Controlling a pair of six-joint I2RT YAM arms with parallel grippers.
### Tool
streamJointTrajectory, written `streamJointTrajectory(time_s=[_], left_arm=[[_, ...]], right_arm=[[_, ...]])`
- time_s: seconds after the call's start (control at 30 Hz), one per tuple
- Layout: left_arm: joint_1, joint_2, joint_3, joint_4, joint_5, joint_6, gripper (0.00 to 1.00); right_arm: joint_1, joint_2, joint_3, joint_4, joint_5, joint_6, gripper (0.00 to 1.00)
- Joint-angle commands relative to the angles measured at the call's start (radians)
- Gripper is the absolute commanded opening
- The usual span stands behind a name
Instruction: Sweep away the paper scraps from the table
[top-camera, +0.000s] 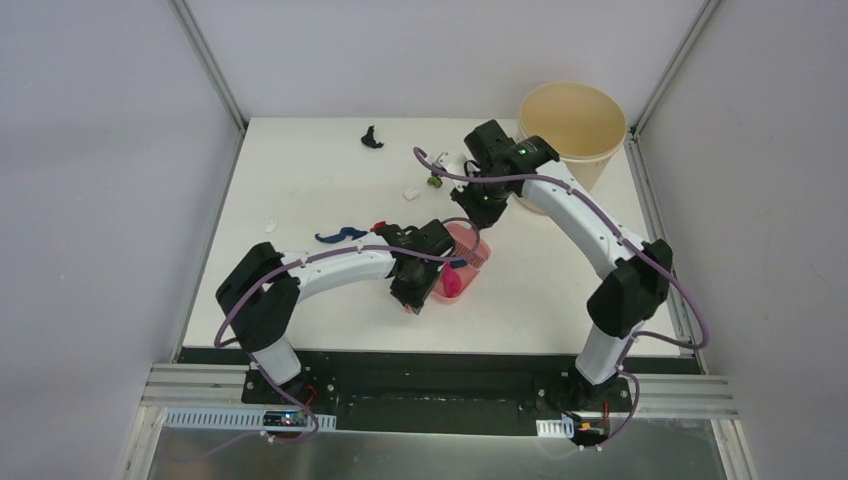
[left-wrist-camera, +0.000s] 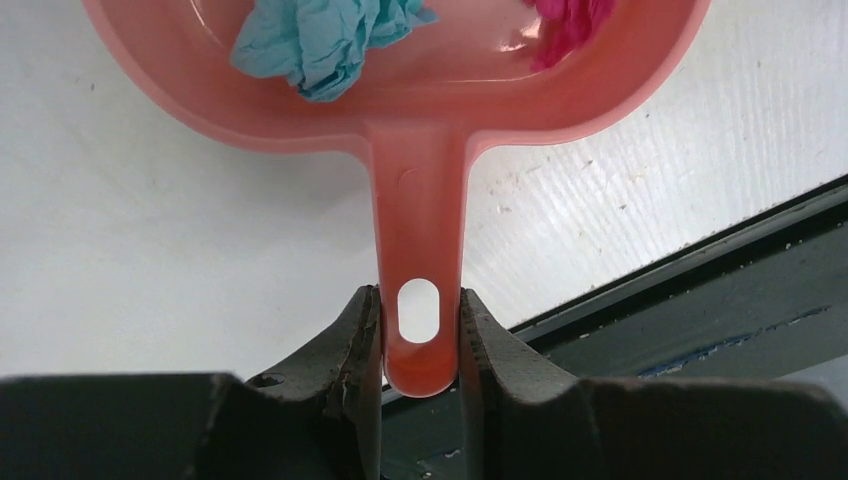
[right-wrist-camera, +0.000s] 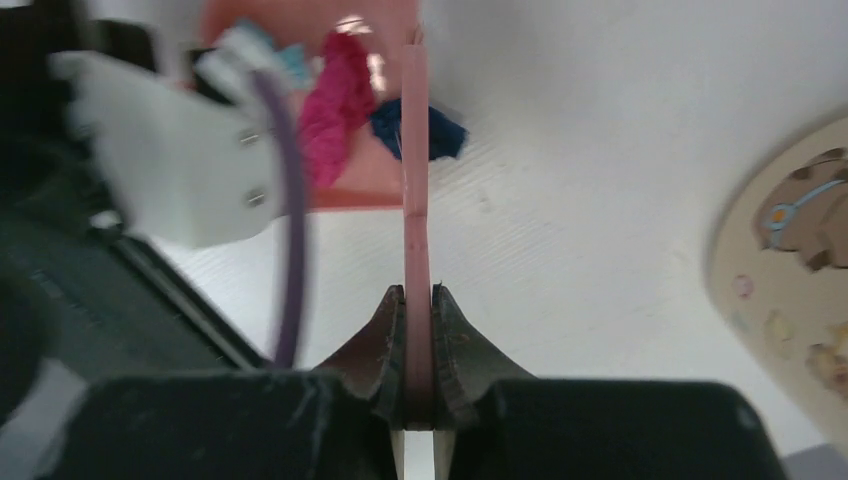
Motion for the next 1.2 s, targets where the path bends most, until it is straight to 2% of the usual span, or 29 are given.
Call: streamJointTrajectory(time_s=[0.0,0.17,0.4,0.67,0.8,0.9,1.0,1.17], left_arm=[[0.004,0.063,0.064,0.036,0.023,0.065,0.00],[0.002,0.037,0.058,0.080,0.037,0.072,0.00],[0.002,-0.086,-0.092,0.302,0.044,0.108,0.00],[-0.018,-0.128,-0.114,0.380,0.056,0.111,0.00],[-0.025,-0.146,-0.152,0.504,-0.005,0.091,0.00],[-0.034,-0.075,-0.082,0.497,0.005,0.081,0.00],[-0.045,-0.059,-0.045,0.496,-0.094,0.056,0.00],[-0.040,-0.042,0.056,0.489,-0.131,0.080,0.00]], right_arm=[[0.007,-0.131,-0.056,-0.083,-0.228,0.131,0.00],[0.000,-0.215,-0.083,-0.066,-0.106,0.129,0.00],[-0.037,-0.287,0.016,-0.100,-0.064,0.128,0.00],[-0.193,-0.384,0.025,-0.065,-0.002,0.111,0.00],[-0.266,-0.438,0.019,-0.067,-0.009,0.117,0.00],[-0.368,-0.484,0.013,-0.097,-0.063,0.110,0.00],[-0.489,-0.534,0.008,-0.156,-0.132,0.106,0.00],[-0.634,-0.634,-0.062,-0.203,-0.112,0.102,0.00]])
